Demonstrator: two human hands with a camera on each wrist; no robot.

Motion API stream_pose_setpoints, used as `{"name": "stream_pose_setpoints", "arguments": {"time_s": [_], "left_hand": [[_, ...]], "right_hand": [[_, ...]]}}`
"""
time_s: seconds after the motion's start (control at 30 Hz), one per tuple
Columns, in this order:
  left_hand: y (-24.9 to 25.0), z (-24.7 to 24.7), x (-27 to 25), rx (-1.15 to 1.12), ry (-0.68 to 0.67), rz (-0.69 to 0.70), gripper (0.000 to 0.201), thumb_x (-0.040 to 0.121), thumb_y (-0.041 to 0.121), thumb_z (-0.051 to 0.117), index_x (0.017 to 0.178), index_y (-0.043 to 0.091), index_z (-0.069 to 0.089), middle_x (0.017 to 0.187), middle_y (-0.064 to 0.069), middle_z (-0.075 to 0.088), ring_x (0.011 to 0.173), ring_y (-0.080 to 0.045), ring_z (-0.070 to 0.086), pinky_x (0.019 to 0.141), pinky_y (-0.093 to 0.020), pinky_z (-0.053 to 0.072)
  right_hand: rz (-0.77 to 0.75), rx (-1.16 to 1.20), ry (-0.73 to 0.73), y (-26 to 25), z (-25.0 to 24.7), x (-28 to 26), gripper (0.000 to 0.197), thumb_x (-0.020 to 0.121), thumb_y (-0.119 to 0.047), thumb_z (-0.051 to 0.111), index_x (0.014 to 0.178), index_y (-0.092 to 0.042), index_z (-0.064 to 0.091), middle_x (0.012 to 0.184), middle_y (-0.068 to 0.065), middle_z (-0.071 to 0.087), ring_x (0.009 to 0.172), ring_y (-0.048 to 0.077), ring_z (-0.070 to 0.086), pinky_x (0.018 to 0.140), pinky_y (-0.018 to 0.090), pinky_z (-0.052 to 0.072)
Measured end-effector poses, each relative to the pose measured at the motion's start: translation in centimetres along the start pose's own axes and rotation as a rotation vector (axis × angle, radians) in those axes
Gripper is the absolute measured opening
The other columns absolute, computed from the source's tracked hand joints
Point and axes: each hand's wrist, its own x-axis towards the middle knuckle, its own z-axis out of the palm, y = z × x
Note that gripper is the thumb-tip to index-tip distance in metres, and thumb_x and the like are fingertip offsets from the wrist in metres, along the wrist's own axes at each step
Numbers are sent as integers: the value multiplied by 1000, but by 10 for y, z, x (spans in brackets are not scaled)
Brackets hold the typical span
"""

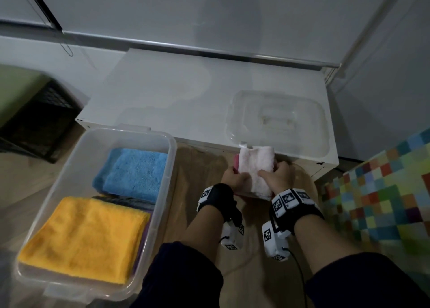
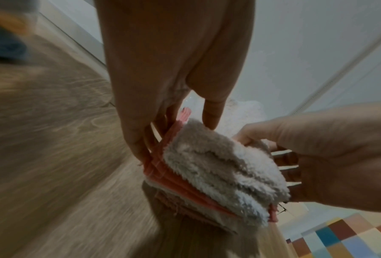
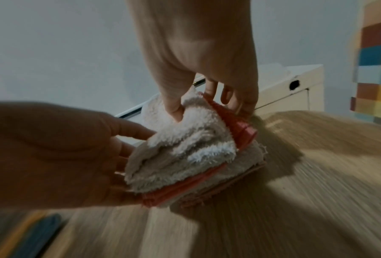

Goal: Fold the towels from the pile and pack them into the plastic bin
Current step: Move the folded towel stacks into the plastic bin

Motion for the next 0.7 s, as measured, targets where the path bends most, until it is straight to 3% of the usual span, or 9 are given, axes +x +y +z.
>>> {"name": "stream_pose_setpoints", "arguments": {"time_s": [0.1, 0.2, 0.33, 0.47, 0.6, 0.7], "left_hand": [[0, 2, -1, -7, 10, -6, 49, 89, 18, 59, 132, 2, 41, 134, -16, 49, 121, -32, 50, 101, -39, 44], [-5, 5, 2, 69, 107, 25, 61, 84, 24, 65, 135, 9, 36, 137, -13, 36, 125, -33, 41, 106, -44, 39], [-9, 10, 3, 299, 141, 49, 48, 88, 31, 57, 129, 9, 44, 133, -16, 36, 125, -34, 36, 103, -40, 33], [-11, 8, 5, 259, 89, 28, 51, 85, 29, 57, 131, 9, 45, 133, -18, 43, 124, -35, 42, 106, -42, 36], [-2, 0, -3, 142, 123, 82, 60, 84, 20, 61, 138, 9, 36, 138, -17, 35, 129, -34, 37, 109, -45, 34], [23, -23, -21, -56, 139, 281, 79, 76, 21, 71, 143, 12, 30, 143, -16, 32, 133, -31, 33, 111, -40, 31]], "right_hand": [[-114, -61, 114, 1, 4, -3, 50, 72, -20, 75, 113, -3, 52, 123, 13, 43, 114, 32, 46, 96, 45, 44], [-72, -13, 138, 3, 4, -4, 42, 77, -17, 70, 113, -2, 53, 122, 14, 48, 112, 32, 50, 93, 45, 47], [97, 119, -45, 7, 1, -2, 54, 79, -24, 68, 122, 0, 47, 119, 15, 57, 107, 33, 58, 87, 40, 51], [137, 198, -143, 3, -5, -3, 55, 78, -23, 70, 122, 2, 49, 117, 17, 60, 104, 33, 59, 81, 35, 50], [59, 293, -248, -12, -12, -14, 53, 80, -11, 63, 130, -5, 48, 119, 15, 60, 103, 30, 58, 80, 33, 45], [-60, 277, -310, -36, -24, -28, 45, 81, -12, 64, 123, -5, 51, 110, 13, 62, 88, 25, 59, 70, 29, 45]]}}
